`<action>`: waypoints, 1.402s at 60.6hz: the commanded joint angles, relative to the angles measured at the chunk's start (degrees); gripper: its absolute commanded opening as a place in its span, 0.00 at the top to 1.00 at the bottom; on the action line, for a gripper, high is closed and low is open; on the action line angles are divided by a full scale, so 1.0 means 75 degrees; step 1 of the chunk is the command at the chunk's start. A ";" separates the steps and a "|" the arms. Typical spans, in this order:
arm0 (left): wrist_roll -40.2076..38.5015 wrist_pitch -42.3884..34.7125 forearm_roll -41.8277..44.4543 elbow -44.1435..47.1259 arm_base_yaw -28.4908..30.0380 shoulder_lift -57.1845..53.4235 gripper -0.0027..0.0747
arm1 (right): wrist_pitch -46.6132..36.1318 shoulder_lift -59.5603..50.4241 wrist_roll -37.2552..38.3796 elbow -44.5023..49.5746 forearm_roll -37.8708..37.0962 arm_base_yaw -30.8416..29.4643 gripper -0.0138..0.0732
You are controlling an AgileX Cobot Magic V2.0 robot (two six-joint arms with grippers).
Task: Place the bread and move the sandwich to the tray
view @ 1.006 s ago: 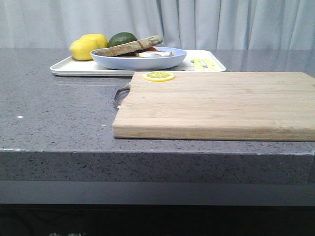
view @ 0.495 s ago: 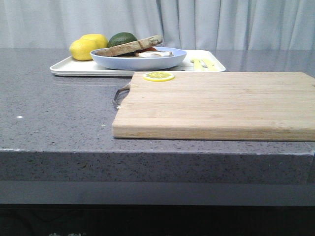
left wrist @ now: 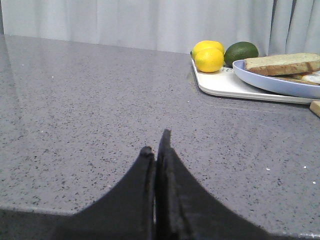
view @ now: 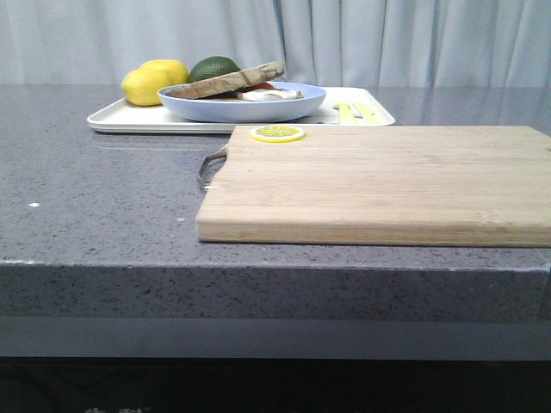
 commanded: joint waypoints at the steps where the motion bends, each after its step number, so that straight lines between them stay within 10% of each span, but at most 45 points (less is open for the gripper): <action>1: -0.0021 -0.0692 -0.0018 0.0079 0.0009 -0.0160 0.99 | -0.0571 0.0064 0.0021 -0.0212 -0.0034 -0.0037 0.91; 57: -0.0021 -0.0692 -0.0018 0.0079 0.0009 -0.0160 0.99 | -0.0735 0.0064 0.0021 -0.0140 -0.0109 -0.0037 0.91; 85: -0.0021 -0.0692 -0.0018 0.0079 0.0009 -0.0160 0.99 | -0.2623 -0.1513 -0.1309 0.2534 0.1303 -0.0771 0.91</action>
